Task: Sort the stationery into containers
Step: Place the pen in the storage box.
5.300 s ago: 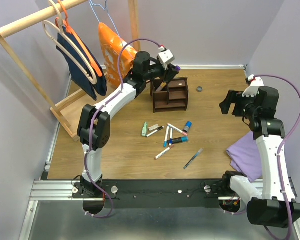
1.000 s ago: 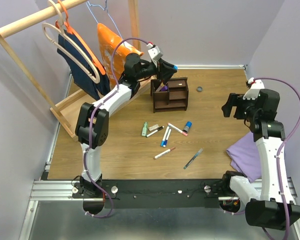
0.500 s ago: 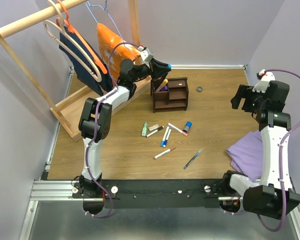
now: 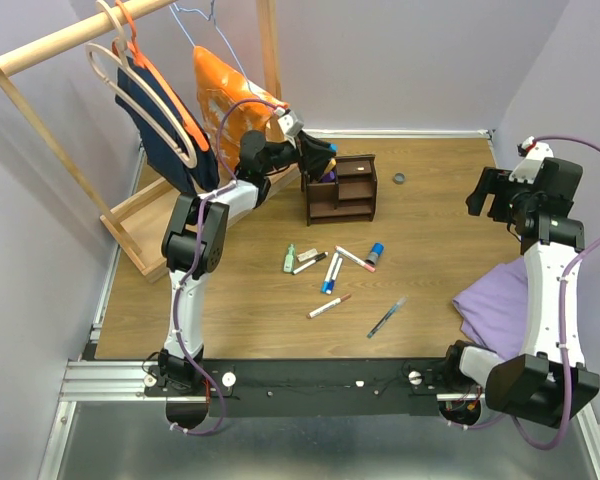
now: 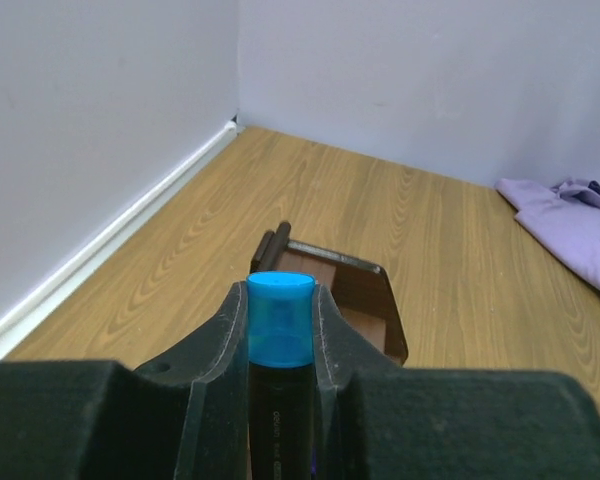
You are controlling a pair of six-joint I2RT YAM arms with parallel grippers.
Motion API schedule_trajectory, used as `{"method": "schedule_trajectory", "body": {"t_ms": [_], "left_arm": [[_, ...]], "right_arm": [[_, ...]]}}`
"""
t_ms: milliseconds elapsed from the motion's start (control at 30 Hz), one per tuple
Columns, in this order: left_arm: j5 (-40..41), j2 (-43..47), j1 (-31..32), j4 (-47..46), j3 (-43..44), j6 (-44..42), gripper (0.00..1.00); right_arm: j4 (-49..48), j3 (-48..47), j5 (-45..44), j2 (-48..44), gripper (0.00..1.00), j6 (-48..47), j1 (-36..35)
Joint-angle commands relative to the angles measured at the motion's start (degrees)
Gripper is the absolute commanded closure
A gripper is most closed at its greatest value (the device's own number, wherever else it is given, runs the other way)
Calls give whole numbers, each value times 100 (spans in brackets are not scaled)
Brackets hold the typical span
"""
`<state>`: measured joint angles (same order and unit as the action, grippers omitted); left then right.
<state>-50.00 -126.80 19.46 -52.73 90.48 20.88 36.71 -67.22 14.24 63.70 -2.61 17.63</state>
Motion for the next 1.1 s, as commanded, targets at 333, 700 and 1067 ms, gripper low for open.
{"method": "schedule_trajectory", "body": {"t_ms": [333, 700, 1067], "left_arm": [[-555, 50, -65, -510, -645, -75, 73], [-669, 419, -66, -36, -707, -506, 39], [-696, 1982, 233, 717, -1488, -434, 36]], "right_arm": [[-138, 191, 246, 11, 9, 68, 39], [-225, 385, 369, -244, 9, 173, 30], [-322, 534, 615, -578, 9, 419, 39]]}}
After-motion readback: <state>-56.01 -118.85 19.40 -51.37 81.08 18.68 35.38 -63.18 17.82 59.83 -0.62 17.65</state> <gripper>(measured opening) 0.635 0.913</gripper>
